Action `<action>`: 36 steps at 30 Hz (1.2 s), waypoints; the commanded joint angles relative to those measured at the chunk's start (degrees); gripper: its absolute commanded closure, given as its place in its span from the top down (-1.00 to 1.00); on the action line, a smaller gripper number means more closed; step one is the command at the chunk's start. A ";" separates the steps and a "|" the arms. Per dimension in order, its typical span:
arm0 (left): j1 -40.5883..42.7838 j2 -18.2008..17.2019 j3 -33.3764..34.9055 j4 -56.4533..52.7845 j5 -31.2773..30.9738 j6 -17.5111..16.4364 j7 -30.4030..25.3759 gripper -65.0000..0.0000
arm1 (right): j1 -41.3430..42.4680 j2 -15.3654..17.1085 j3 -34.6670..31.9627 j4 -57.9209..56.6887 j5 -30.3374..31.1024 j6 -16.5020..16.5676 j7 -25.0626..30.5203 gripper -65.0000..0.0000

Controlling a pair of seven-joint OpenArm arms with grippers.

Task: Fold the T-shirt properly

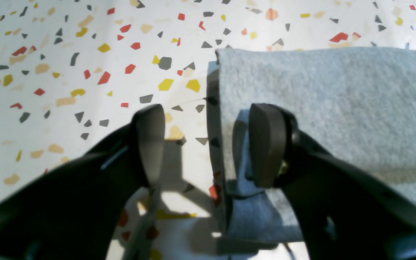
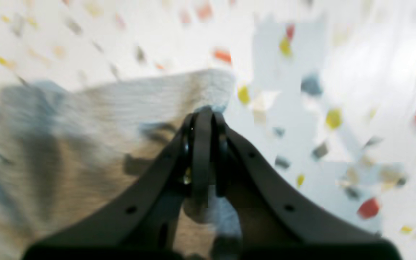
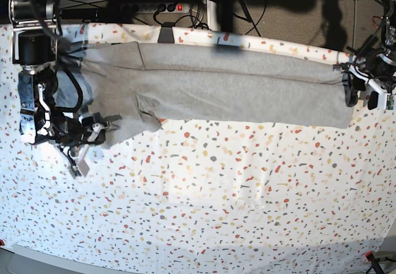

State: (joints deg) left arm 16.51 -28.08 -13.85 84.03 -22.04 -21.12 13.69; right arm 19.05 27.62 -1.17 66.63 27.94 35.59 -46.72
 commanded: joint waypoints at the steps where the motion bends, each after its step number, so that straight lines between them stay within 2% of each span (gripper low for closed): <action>1: -0.48 -1.16 -0.46 1.09 -0.48 0.13 -1.75 0.11 | 1.70 0.72 0.39 2.78 0.76 0.70 0.13 -1.00; 3: -0.48 -1.16 -0.46 1.09 -0.48 0.13 -1.75 0.11 | 1.22 0.44 0.39 6.95 0.76 2.36 -2.40 -1.00; 7: -0.48 -1.16 -0.46 1.09 -0.48 0.13 -1.77 0.11 | -4.17 -0.26 0.39 20.24 0.68 2.58 -4.66 -1.00; 13: -0.48 -1.16 -0.48 1.09 -0.48 0.15 -1.75 0.11 | -18.67 -0.66 0.39 39.69 0.52 2.58 -4.50 -1.00; 17: -0.48 -1.16 -0.48 1.09 -0.48 0.13 -1.77 0.11 | -27.23 -0.66 0.39 48.52 0.31 2.60 -2.25 -1.00; 20: -0.48 -1.16 -0.48 1.09 -0.48 0.15 -1.77 0.11 | -32.11 -0.63 0.39 51.60 -1.70 2.60 -0.83 -1.00; 26: -0.48 -1.18 -0.46 1.09 -0.50 0.13 -1.79 0.11 | -38.32 -0.63 0.39 51.76 -7.76 2.58 6.64 -1.00; 29: -0.48 -1.18 -0.46 1.09 -0.50 0.13 -1.77 0.11 | -38.60 -0.63 0.39 51.74 -7.89 2.58 5.79 -1.00; 30: -0.48 -1.16 -0.46 1.09 -0.50 0.13 -1.77 0.11 | -38.58 -0.63 0.39 51.74 -7.93 2.58 5.11 -0.91; 32: -0.48 -1.18 -0.48 1.09 -0.50 0.13 -1.77 0.11 | -38.58 -0.63 0.39 51.76 -8.09 2.58 5.09 -0.40; 34: -0.50 -1.38 -0.48 1.09 -0.50 0.17 -1.77 0.11 | -38.58 -0.63 0.39 51.76 -8.07 2.56 5.16 -0.02; 36: -0.50 -2.01 -0.52 1.09 -0.52 0.20 -1.75 0.11 | -38.56 -0.63 0.39 51.74 -8.07 2.56 5.14 0.07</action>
State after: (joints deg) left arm 16.51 -28.67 -13.82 84.07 -22.04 -21.17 13.56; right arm -19.86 26.50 -1.13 117.38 19.44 37.98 -42.83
